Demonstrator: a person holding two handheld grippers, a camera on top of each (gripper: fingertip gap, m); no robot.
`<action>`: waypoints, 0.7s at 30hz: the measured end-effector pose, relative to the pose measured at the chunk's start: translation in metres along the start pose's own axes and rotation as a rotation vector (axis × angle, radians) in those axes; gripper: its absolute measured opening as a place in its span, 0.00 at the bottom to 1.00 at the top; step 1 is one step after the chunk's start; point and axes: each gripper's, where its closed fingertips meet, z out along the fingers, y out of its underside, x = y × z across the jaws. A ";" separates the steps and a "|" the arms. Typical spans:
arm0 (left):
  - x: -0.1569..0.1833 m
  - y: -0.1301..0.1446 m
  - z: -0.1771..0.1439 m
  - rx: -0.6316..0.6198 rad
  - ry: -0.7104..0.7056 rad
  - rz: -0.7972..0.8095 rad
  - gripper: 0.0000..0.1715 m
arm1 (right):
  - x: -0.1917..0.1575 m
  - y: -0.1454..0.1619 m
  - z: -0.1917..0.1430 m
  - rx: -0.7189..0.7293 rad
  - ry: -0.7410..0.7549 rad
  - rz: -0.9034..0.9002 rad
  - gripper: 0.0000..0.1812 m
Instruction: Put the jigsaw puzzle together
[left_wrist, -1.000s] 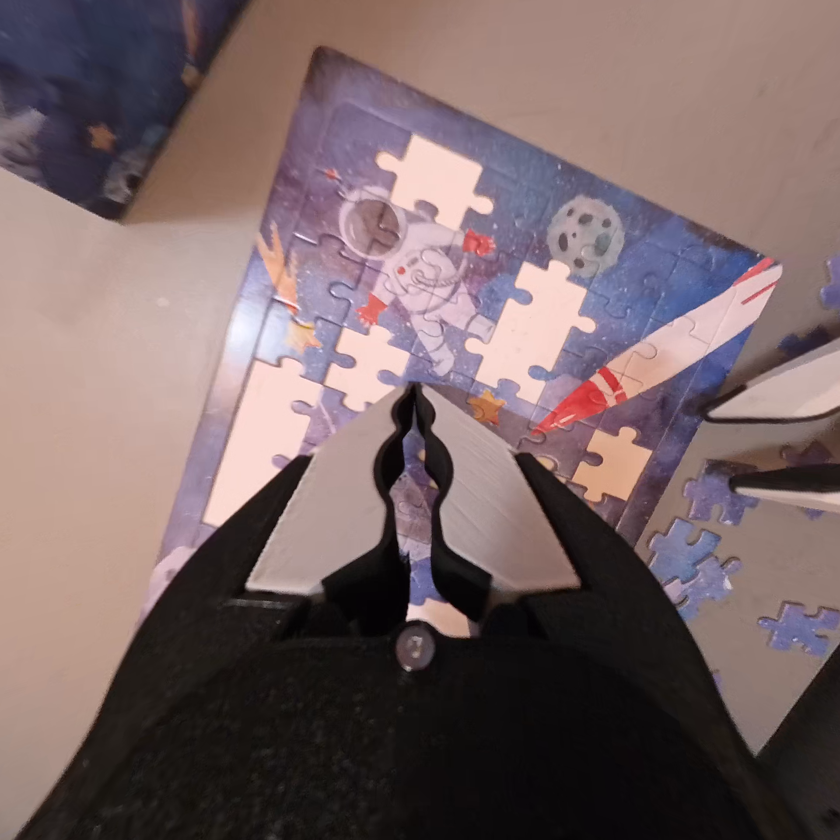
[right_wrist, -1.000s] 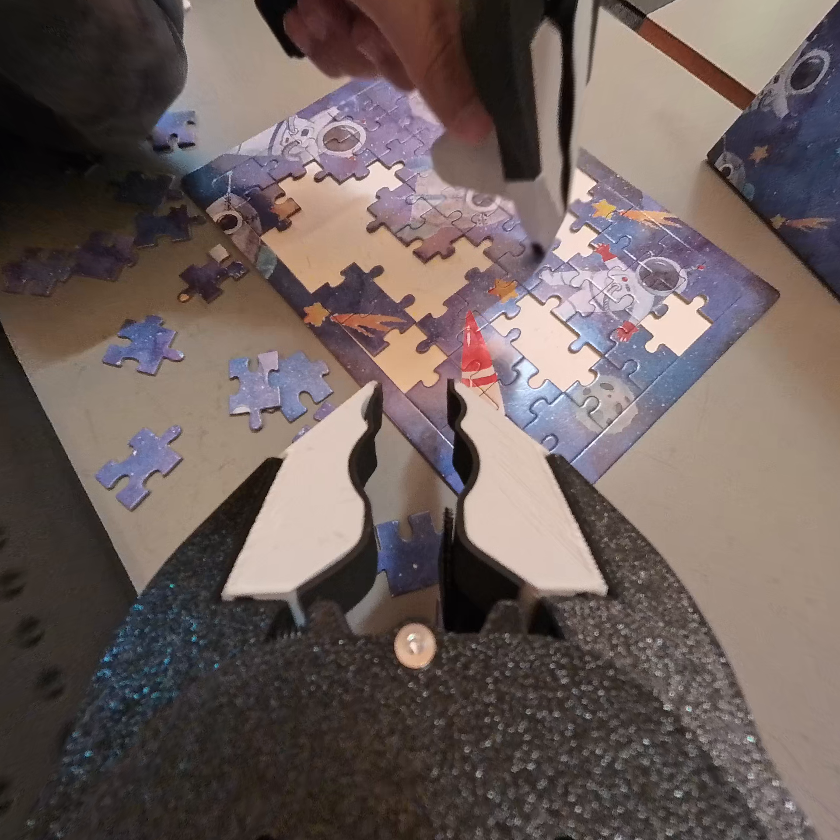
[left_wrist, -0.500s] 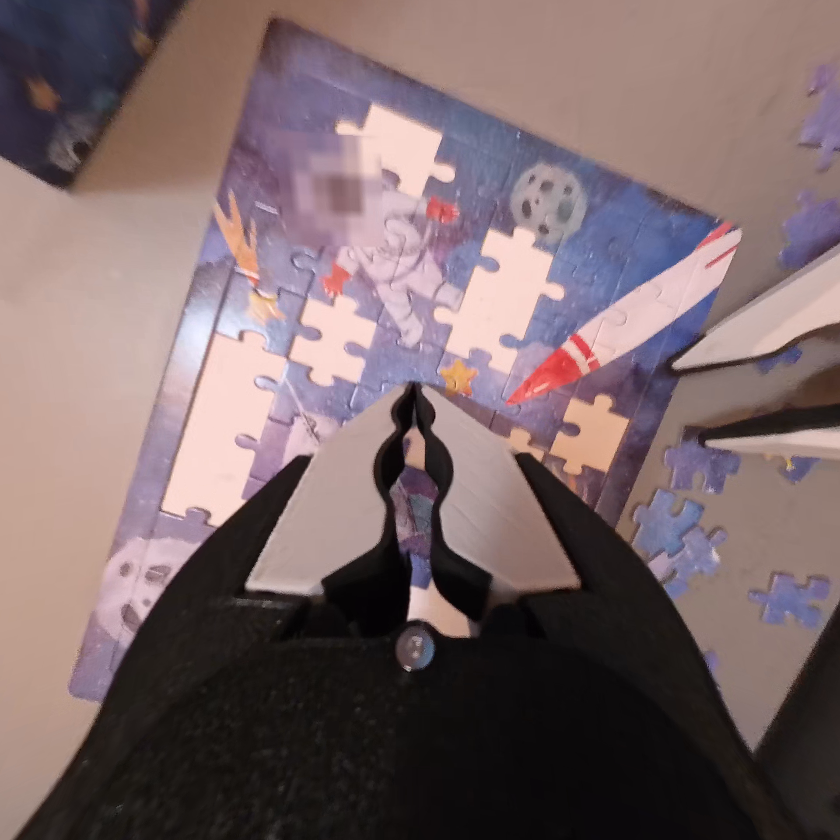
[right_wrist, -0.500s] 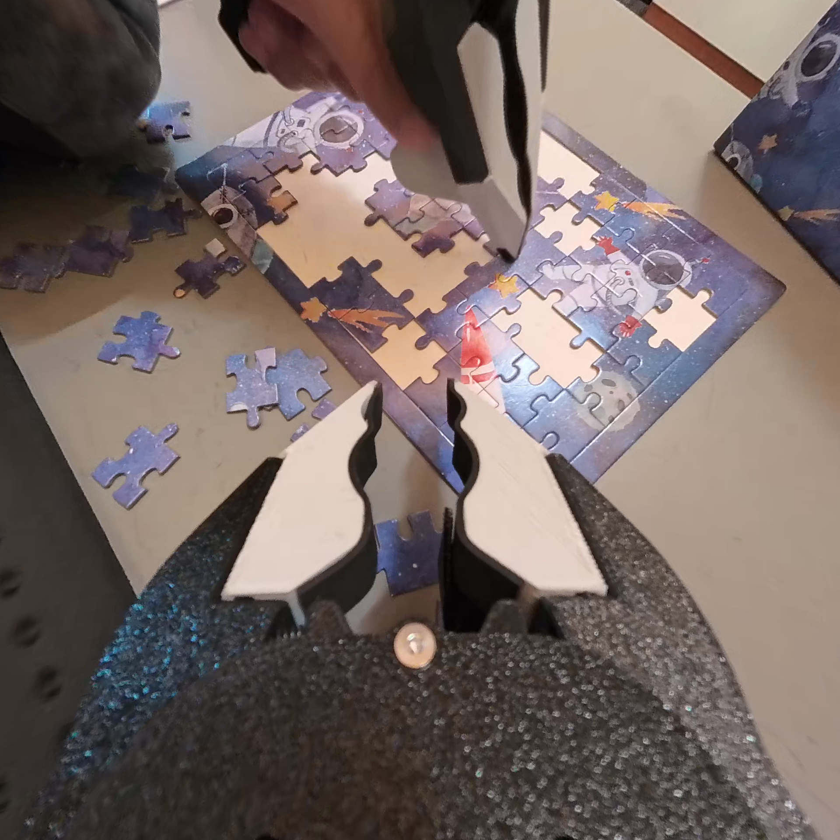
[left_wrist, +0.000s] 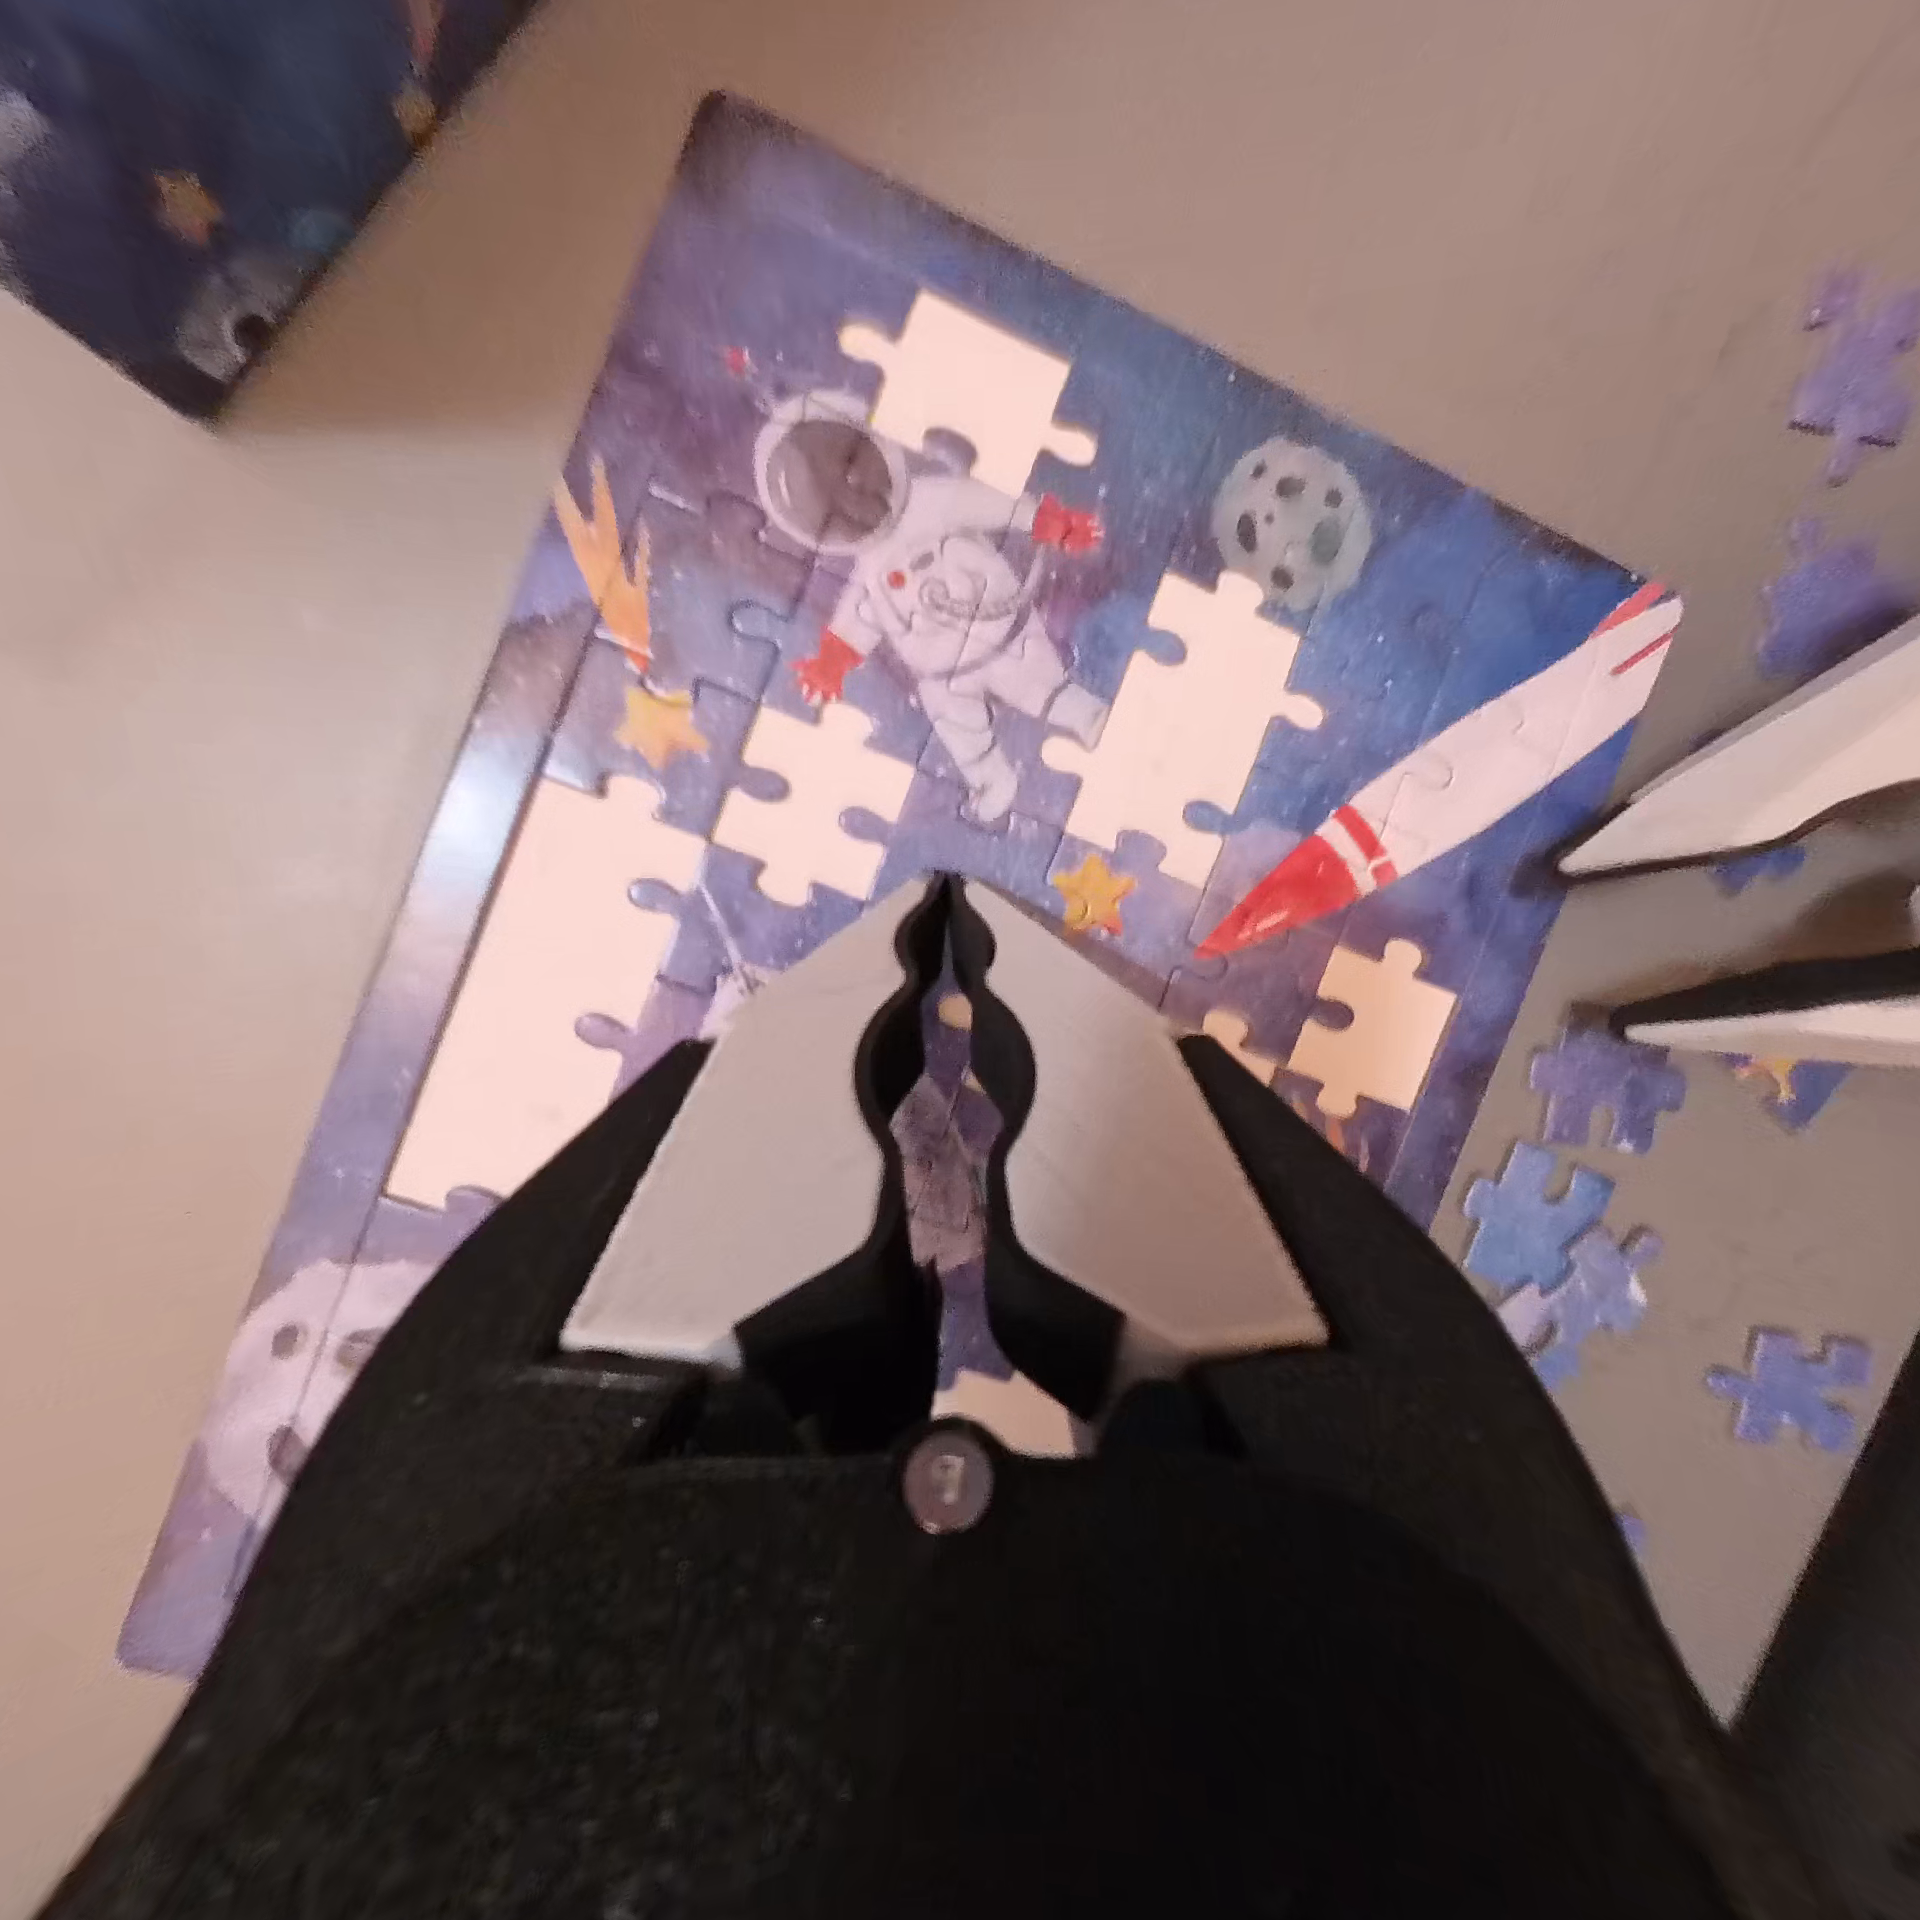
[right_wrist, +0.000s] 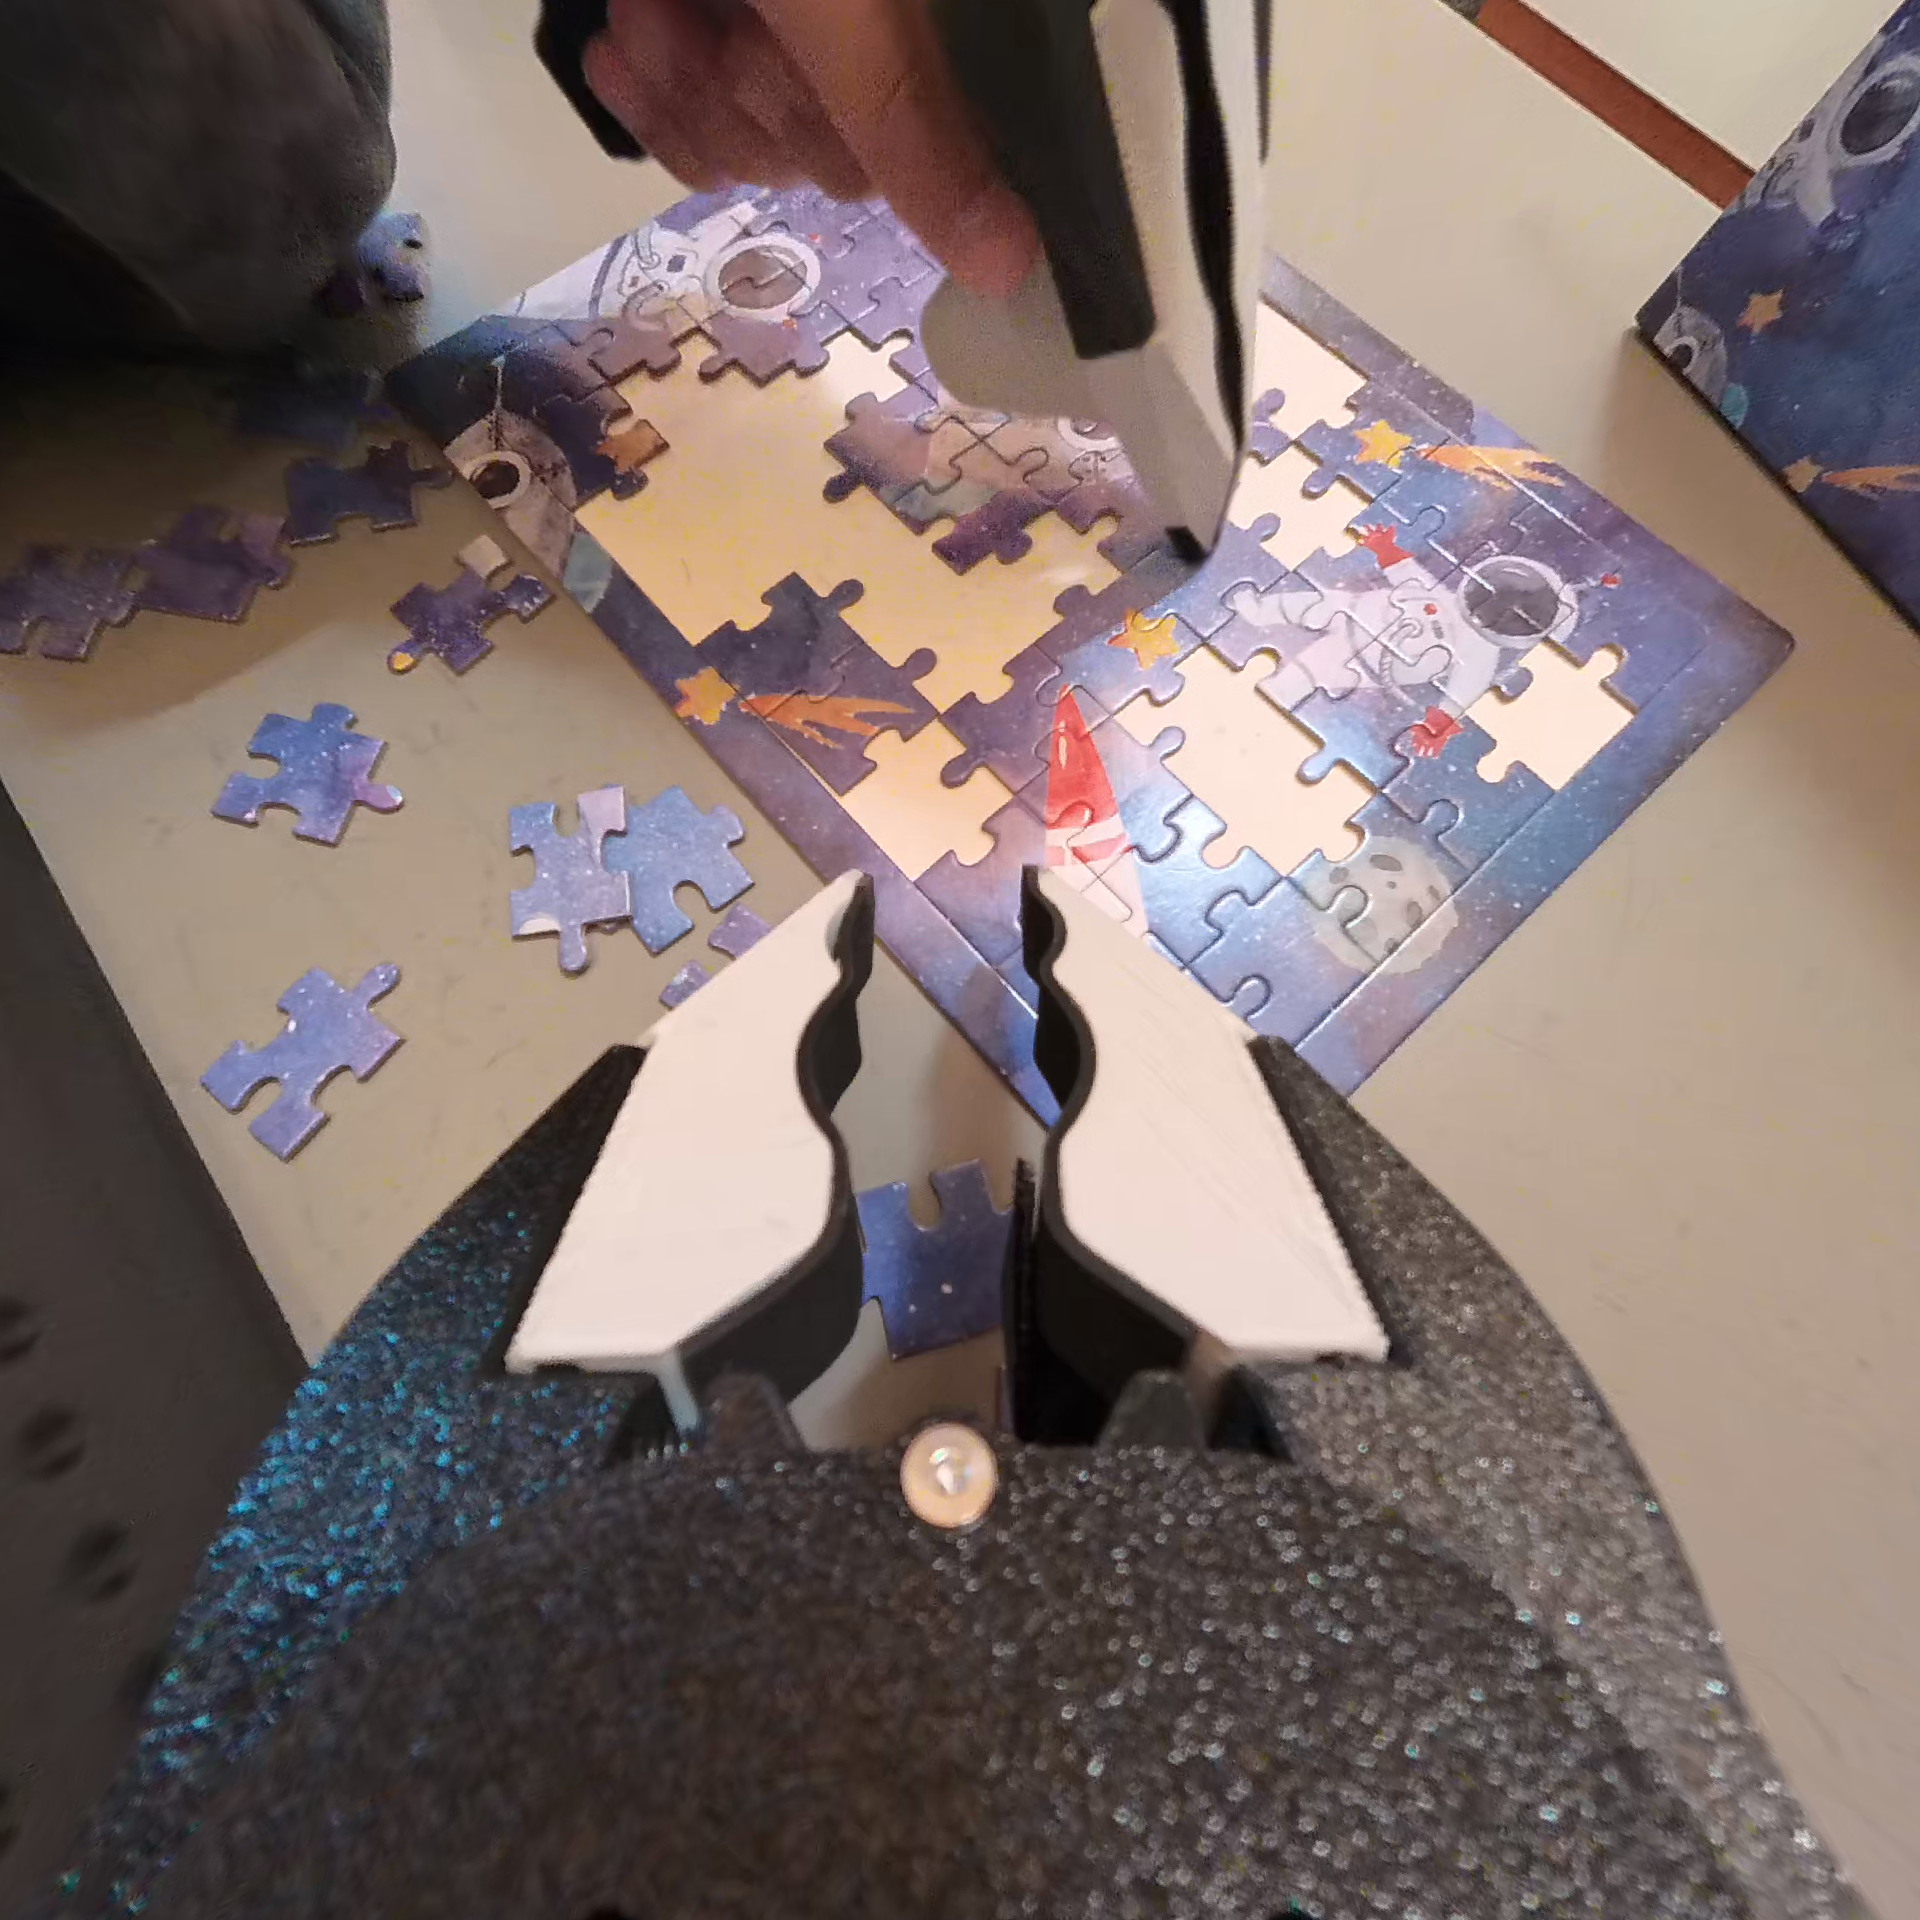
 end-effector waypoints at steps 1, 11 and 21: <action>0.000 0.000 0.000 -0.005 0.003 -0.008 0.00 | 0.000 0.000 0.000 0.000 -0.001 0.001 0.16; 0.029 0.010 -0.101 0.212 -0.129 -0.129 0.03 | 0.015 -0.007 -0.012 0.051 0.072 0.031 0.14; 0.037 0.144 -0.142 0.525 -0.409 -0.393 0.10 | 0.012 -0.002 -0.010 0.043 0.005 0.099 0.15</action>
